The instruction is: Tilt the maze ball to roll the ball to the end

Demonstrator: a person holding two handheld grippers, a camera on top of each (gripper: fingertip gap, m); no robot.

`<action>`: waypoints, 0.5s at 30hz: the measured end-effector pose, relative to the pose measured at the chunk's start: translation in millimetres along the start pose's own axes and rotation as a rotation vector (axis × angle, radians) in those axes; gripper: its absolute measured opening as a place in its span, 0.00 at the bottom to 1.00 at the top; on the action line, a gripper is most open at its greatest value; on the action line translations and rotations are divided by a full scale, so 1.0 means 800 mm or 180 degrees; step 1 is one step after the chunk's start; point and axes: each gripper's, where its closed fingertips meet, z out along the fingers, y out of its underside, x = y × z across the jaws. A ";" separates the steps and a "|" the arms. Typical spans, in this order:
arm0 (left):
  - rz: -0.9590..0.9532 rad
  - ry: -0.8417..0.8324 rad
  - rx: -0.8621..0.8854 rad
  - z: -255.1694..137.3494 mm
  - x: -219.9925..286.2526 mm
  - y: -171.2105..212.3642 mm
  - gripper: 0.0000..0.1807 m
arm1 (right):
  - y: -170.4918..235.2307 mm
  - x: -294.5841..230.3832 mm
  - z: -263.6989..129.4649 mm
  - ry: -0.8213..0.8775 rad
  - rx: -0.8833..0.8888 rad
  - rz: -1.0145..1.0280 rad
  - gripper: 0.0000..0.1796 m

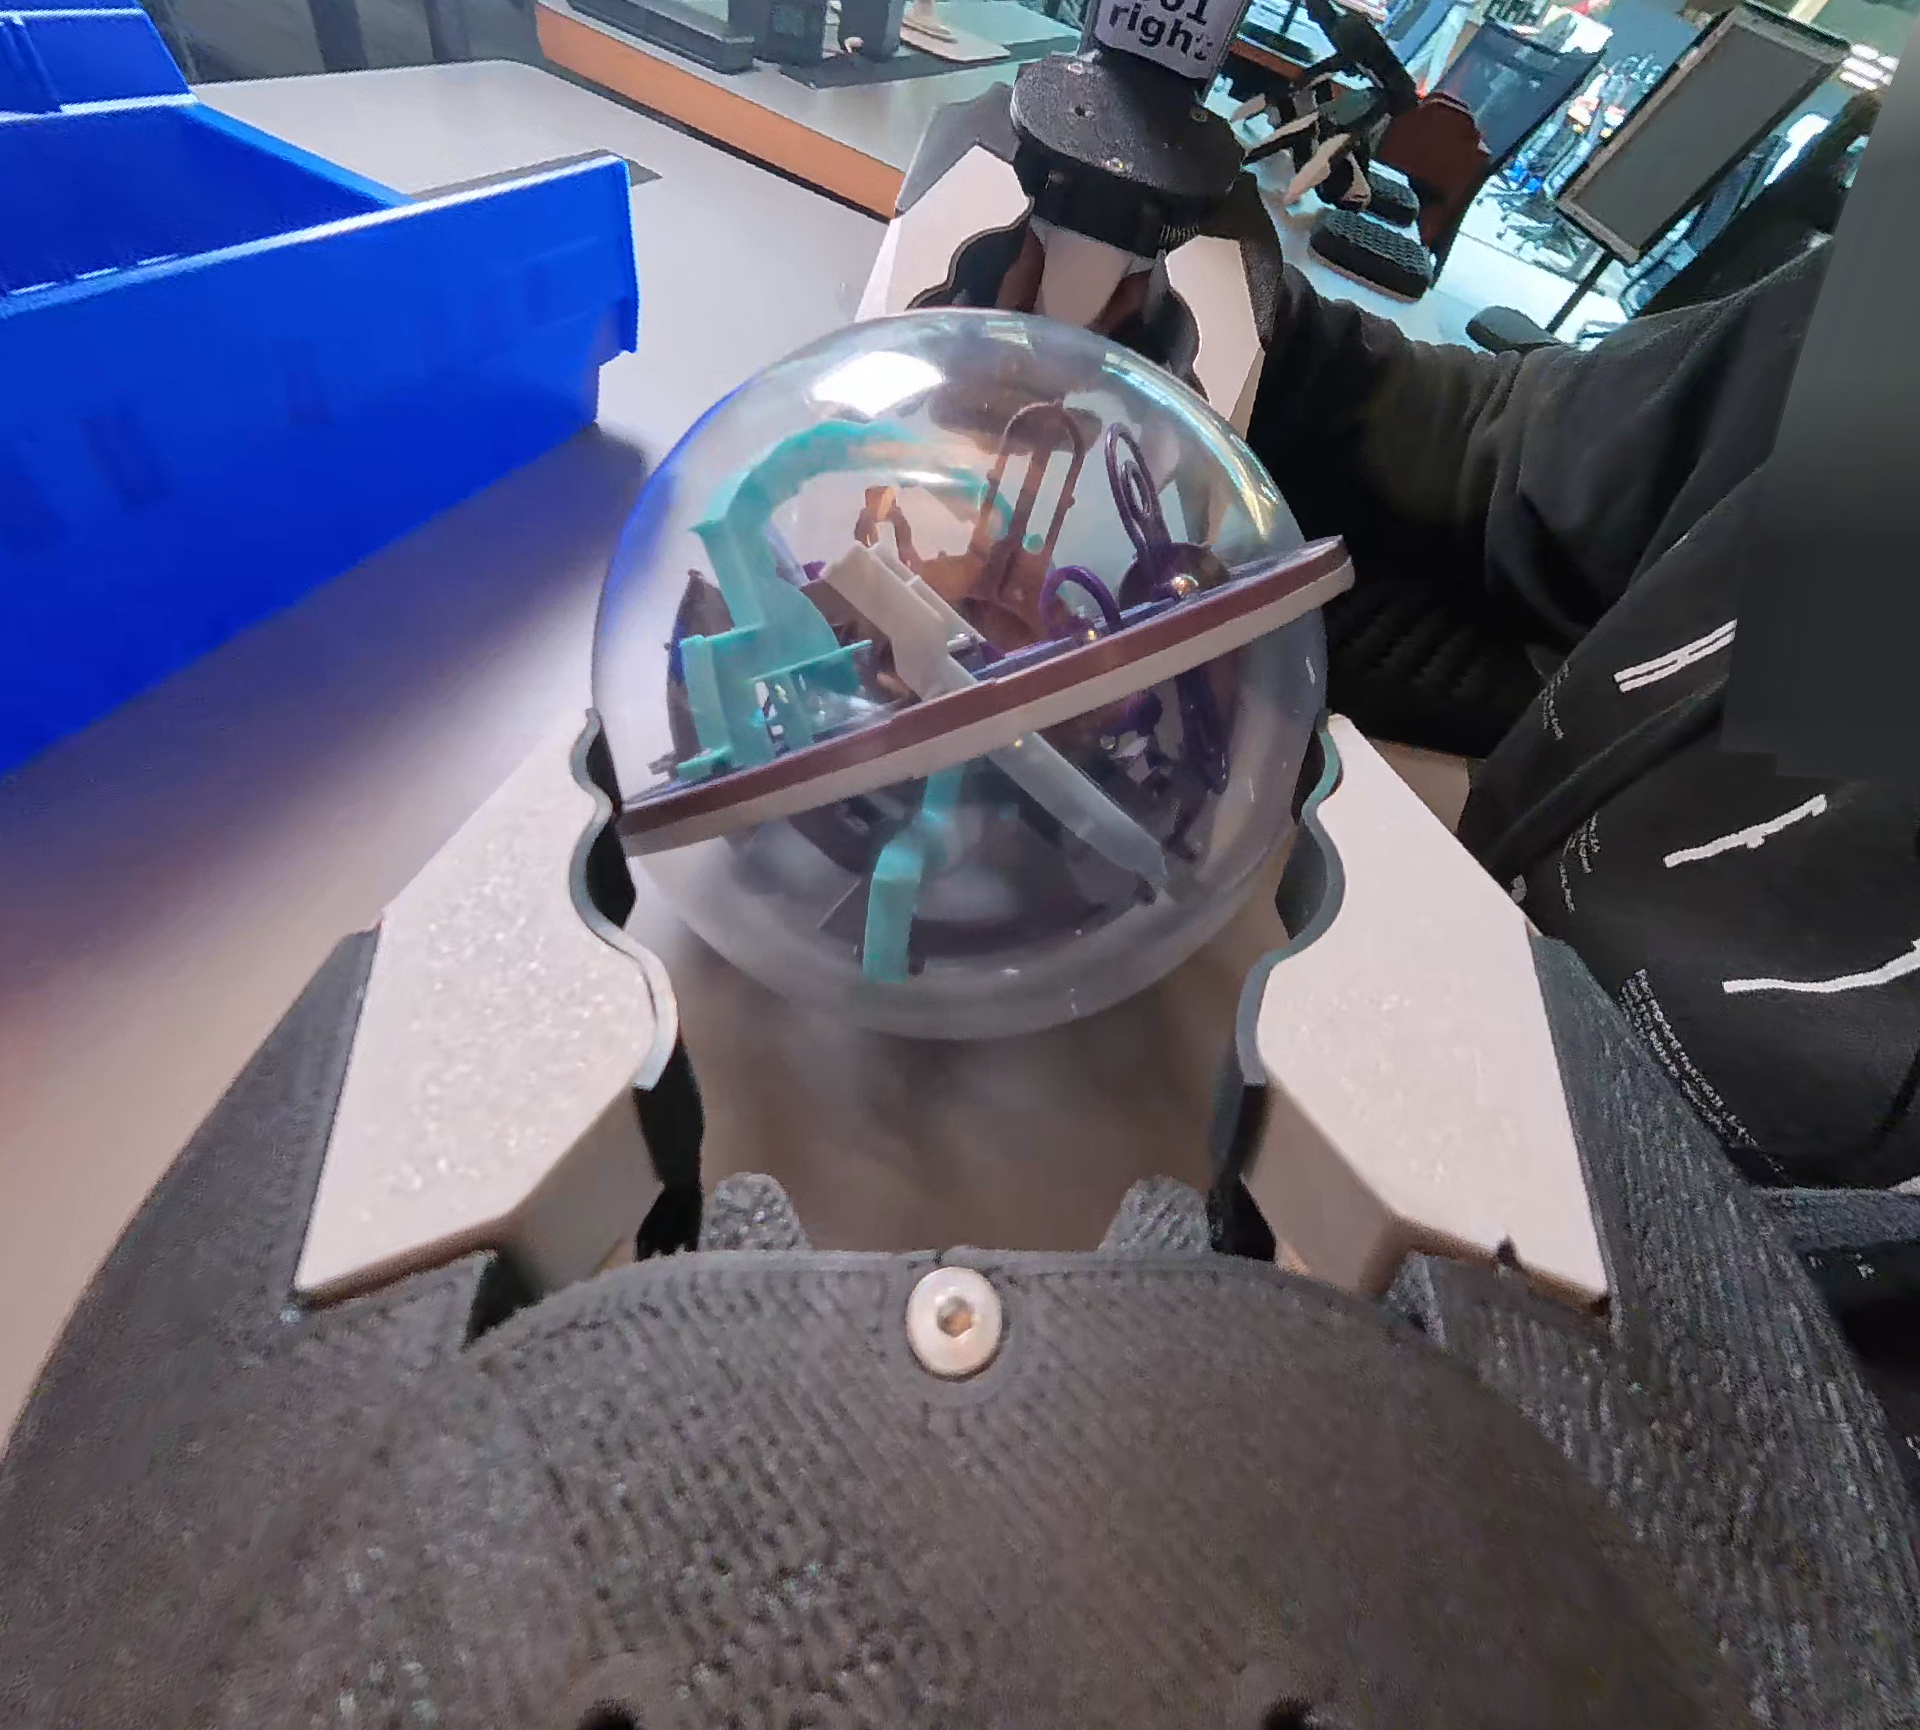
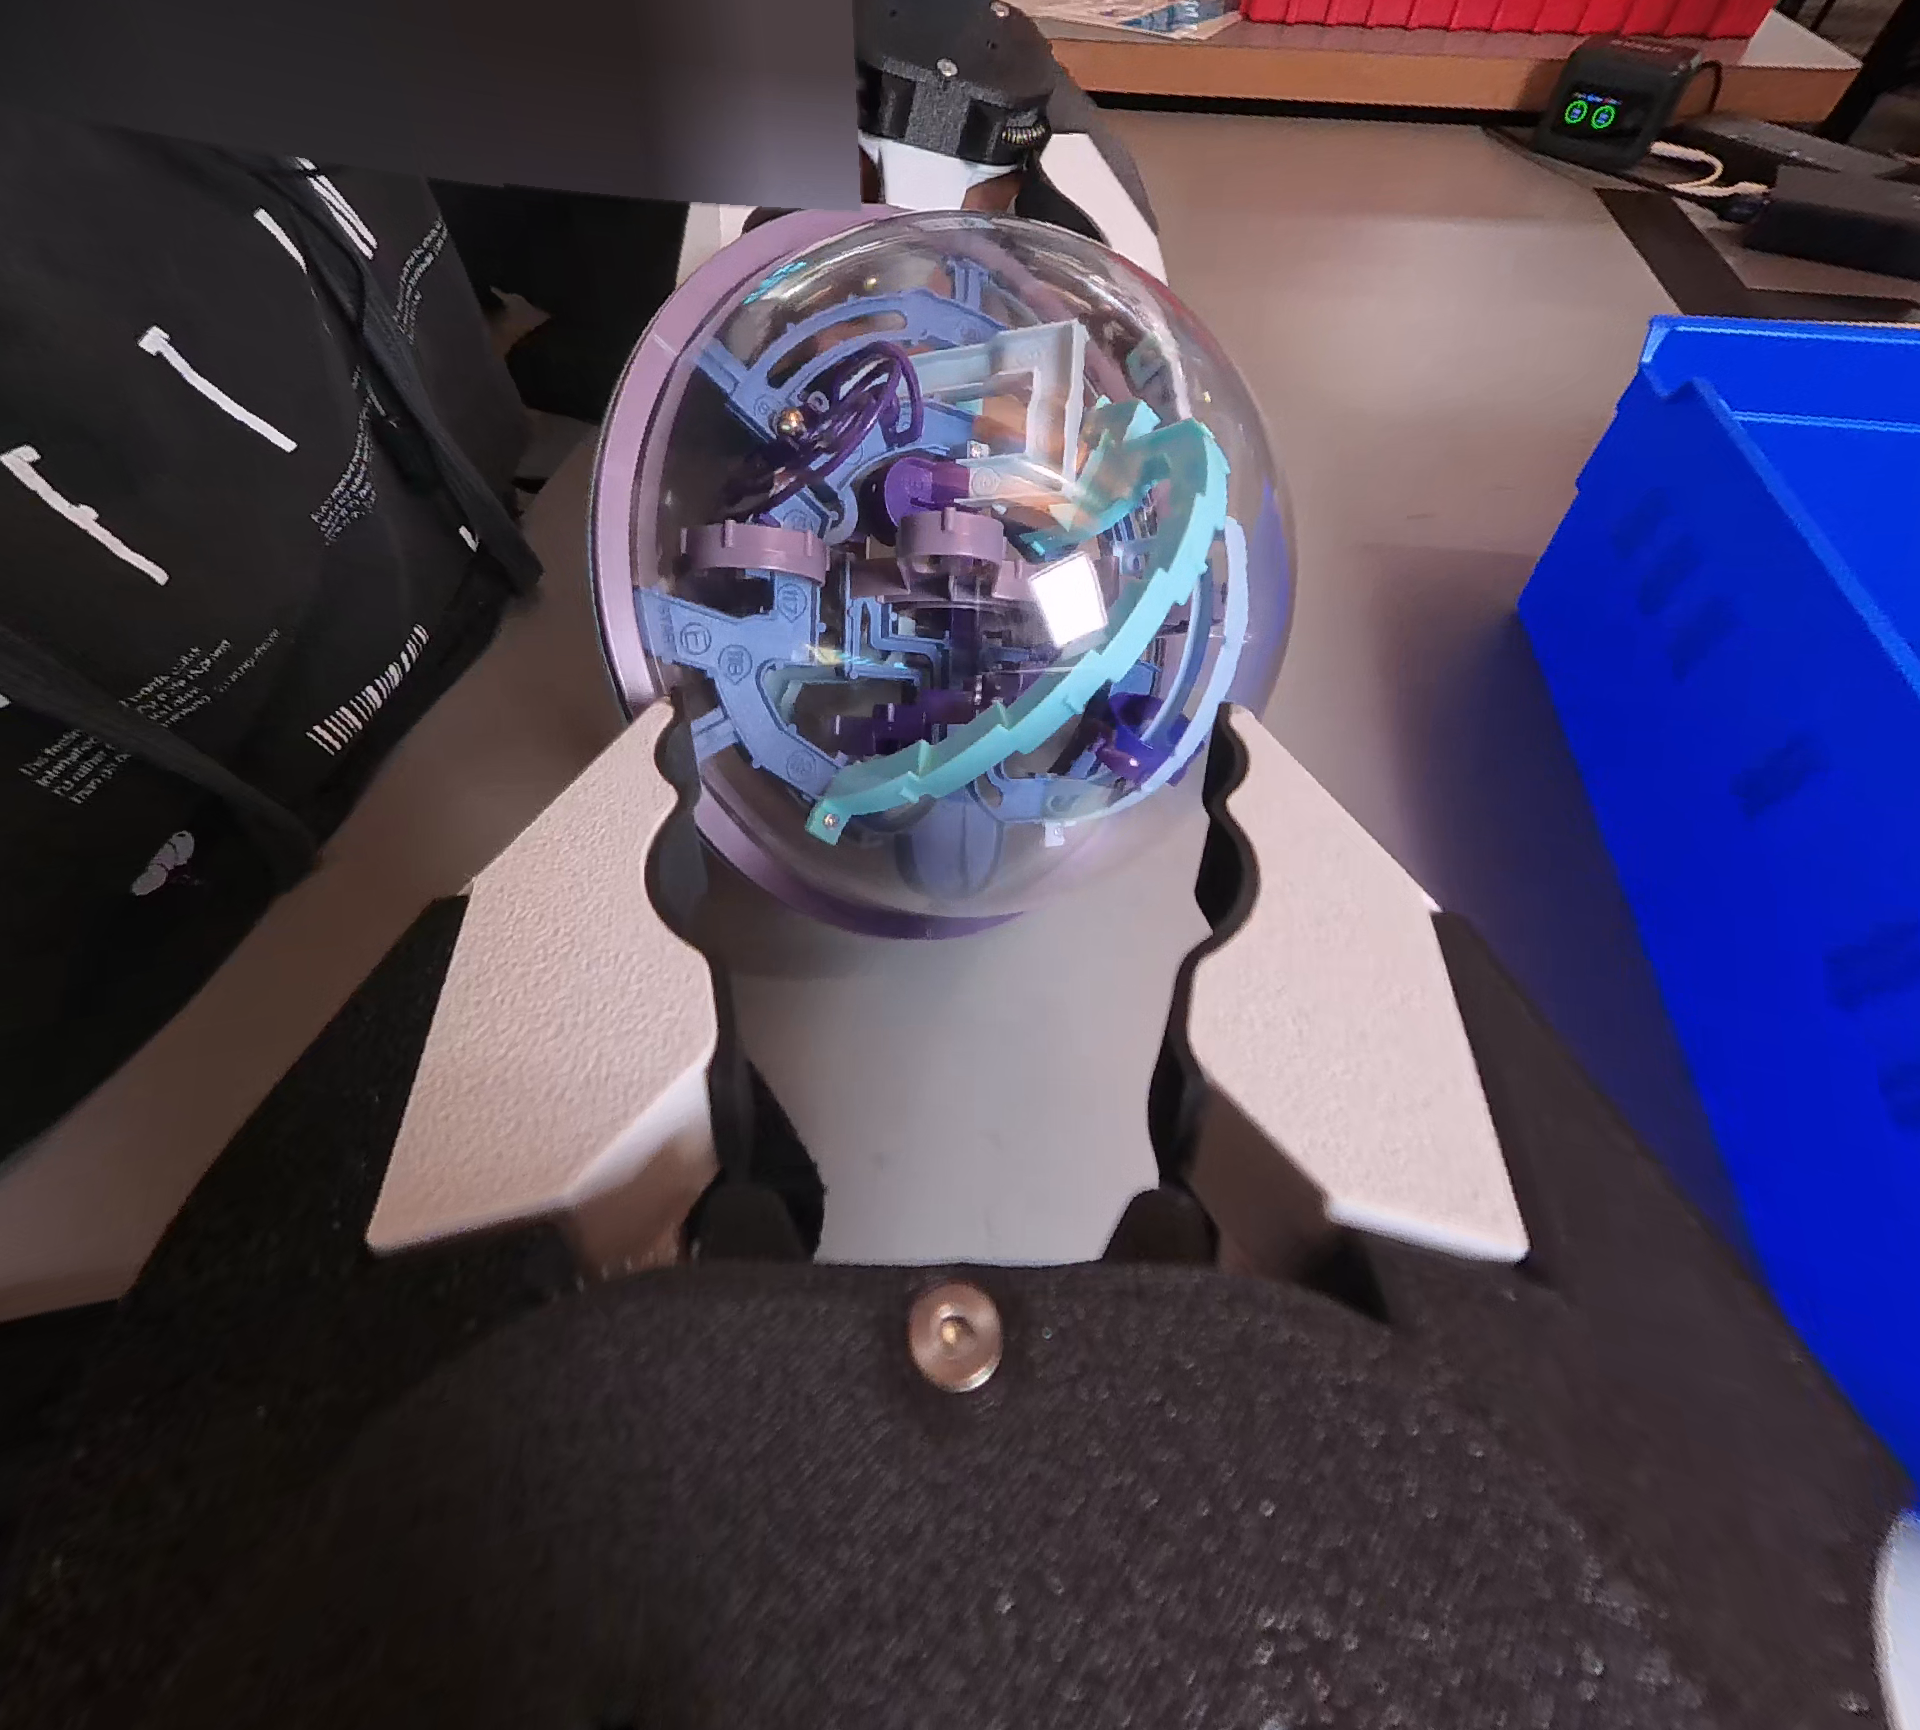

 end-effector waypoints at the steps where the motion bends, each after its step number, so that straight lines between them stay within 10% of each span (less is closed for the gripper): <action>1: -0.0014 0.0042 -0.0012 0.000 -0.001 -0.001 0.71 | 0.001 0.001 0.000 0.0013 -0.0010 -0.0008 0.53; 15: -0.0189 0.0431 0.0031 -0.006 -0.013 -0.012 0.68 | 0.007 0.004 -0.001 0.0048 -0.0061 -0.0041 0.46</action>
